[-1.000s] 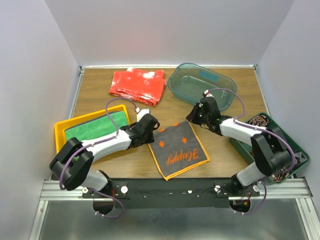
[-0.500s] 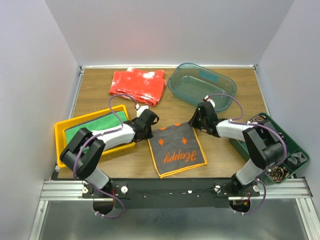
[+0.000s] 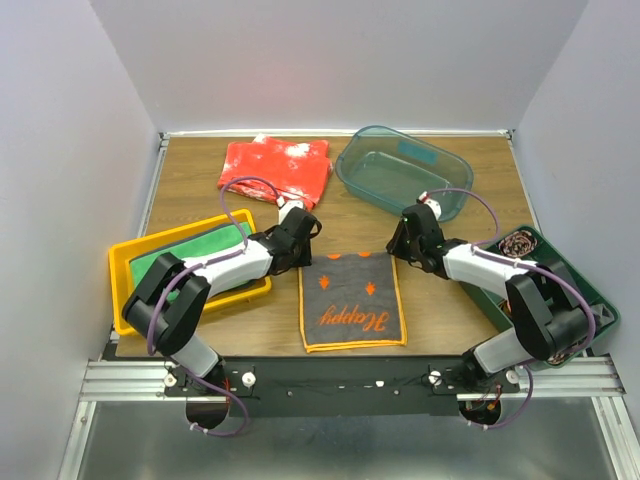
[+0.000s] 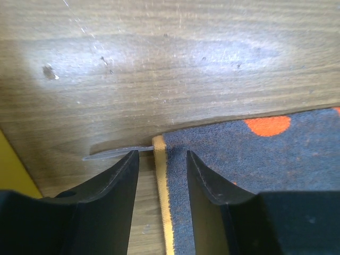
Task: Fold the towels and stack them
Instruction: Fold the towel at the center of the board.
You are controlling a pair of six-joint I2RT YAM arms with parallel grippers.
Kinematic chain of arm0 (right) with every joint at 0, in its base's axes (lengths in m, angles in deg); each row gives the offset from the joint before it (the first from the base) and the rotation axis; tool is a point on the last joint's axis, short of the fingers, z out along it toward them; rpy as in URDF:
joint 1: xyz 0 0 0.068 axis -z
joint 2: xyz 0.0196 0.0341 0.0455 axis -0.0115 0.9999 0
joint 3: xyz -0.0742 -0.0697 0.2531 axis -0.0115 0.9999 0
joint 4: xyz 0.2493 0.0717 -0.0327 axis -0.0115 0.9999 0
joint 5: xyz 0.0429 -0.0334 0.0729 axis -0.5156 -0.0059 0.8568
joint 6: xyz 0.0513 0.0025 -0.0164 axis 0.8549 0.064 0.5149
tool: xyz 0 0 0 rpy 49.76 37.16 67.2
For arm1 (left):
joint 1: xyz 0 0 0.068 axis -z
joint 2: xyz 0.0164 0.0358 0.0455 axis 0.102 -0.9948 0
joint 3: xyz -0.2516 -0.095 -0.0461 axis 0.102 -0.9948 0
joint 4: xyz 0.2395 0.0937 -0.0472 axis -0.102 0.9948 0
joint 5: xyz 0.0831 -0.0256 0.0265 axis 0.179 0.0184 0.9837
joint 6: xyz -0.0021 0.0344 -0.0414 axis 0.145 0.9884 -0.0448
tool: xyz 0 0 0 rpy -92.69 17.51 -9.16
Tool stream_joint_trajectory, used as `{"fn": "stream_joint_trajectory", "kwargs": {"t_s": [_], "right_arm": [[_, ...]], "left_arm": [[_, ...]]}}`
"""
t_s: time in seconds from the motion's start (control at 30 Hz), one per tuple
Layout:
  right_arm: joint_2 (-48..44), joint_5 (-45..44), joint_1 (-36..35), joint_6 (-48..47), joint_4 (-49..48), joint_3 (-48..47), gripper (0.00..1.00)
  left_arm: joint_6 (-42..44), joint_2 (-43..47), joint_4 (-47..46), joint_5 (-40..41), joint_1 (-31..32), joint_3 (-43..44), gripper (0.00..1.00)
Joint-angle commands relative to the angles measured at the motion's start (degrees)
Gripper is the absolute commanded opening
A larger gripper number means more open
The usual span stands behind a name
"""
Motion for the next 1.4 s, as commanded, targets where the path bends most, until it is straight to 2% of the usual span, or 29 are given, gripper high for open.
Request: {"fn": "stream_joint_trajectory", "kwargs": {"t_s": [0.0,0.27,0.53,0.6,0.7,0.8,0.83,0.87,0.9,0.97,1.17,1.37], "right_arm": [[-0.09,-1.04,-0.31,-1.96,3.31,-2.84,0.40],[2.55,-1.21,-0.31,-2.05,4.01,-2.66,0.40],[6.94,1.60,-0.31,-2.75,1.38,-2.40,0.38],[7.21,1.96,-0.31,-2.66,1.02,-2.48,0.36],[7.56,1.26,-0.31,-2.75,1.20,-2.92,0.28],[7.74,0.11,-0.22,-3.45,1.64,-3.98,0.15],[7.83,-0.15,-0.22,-3.98,1.64,-4.33,0.07],[7.83,-1.37,-0.22,-4.24,2.07,-4.77,0.03],[8.00,-1.99,-0.13,-4.51,2.34,-6.08,0.01],[7.91,-3.66,0.13,-5.30,3.04,-7.40,0.01],[4.93,-7.53,0.40,-6.79,4.18,-11.53,0.01],[-1.12,-4.30,0.40,-6.88,4.01,-10.23,0.01]], "left_arm": [[1.74,2.74,2.63,2.99,-0.53,1.62,0.50],[2.45,-0.60,0.70,-0.87,-1.41,1.44,0.50],[2.18,-5.08,-0.88,-0.70,-1.41,2.32,0.46],[2.10,-5.78,-1.58,-0.35,-1.41,2.49,0.40],[2.36,-6.49,-3.42,-0.44,-1.41,2.50,0.35],[2.45,-6.49,-5.97,0.26,-1.41,2.15,0.24],[2.45,-6.40,-6.41,0.44,-1.41,2.41,0.20],[2.54,-6.31,-6.51,1.22,-1.33,2.76,0.14],[2.62,-6.31,-6.51,1.75,-1.32,3.28,0.12],[2.89,-6.05,-6.24,3.94,-1.41,4.95,0.07],[6.13,-3.42,-6.51,6.33,-1.76,9.08,0.02],[7.28,1.59,-5.54,3.34,-2.29,7.95,0.01]]}}
